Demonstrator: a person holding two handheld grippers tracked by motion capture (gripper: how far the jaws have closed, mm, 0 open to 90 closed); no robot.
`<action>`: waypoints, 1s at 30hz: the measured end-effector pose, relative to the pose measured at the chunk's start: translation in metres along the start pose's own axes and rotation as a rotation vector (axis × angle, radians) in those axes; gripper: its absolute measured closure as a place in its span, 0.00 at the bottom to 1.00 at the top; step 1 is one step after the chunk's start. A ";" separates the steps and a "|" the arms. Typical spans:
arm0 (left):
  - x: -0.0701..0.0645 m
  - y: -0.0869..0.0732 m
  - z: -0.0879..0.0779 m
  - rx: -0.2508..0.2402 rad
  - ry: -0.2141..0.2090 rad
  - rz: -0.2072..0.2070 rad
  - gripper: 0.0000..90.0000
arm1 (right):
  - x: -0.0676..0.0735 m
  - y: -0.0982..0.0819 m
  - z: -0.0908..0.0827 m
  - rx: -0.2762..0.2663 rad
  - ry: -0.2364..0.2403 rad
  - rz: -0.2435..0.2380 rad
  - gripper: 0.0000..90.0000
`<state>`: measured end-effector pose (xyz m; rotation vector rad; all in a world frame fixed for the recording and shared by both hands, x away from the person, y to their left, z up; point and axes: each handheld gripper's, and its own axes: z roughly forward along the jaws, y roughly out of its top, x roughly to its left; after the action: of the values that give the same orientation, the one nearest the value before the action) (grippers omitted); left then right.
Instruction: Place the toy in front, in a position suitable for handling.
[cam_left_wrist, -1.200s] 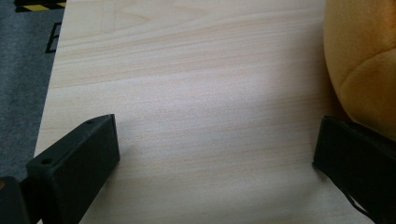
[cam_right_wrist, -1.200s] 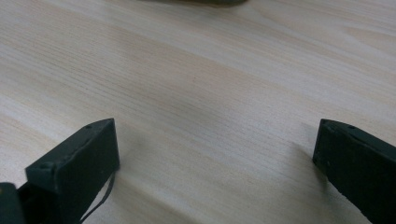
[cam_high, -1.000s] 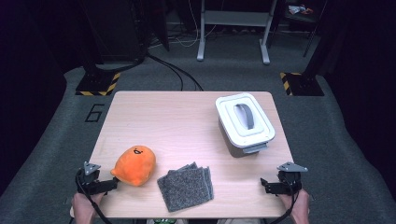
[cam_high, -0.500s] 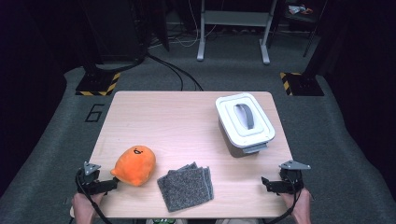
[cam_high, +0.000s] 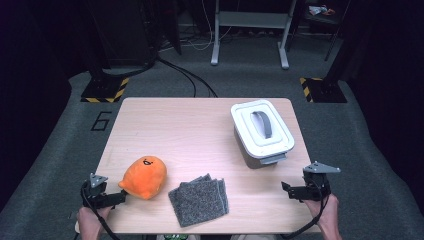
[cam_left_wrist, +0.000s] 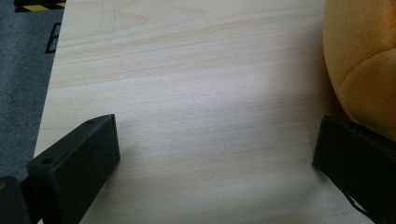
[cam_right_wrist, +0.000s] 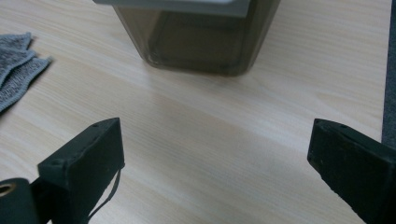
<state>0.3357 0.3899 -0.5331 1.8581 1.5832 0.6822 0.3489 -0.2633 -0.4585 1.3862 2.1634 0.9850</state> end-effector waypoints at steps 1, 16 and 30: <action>0.000 0.000 0.000 0.000 0.000 0.000 0.00 | 0.000 0.002 -0.001 -0.002 -0.002 -0.011 0.03; 0.000 0.000 0.000 0.000 0.000 0.000 0.00 | 0.004 0.040 -0.021 -0.038 0.012 -0.035 0.05; 0.000 0.000 0.000 0.000 0.001 0.001 0.00 | 0.007 0.079 -0.024 -0.063 0.035 -0.065 0.05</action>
<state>0.3356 0.3898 -0.5331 1.8590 1.5833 0.6838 0.3796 -0.2442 -0.3839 1.2709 2.1684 1.0510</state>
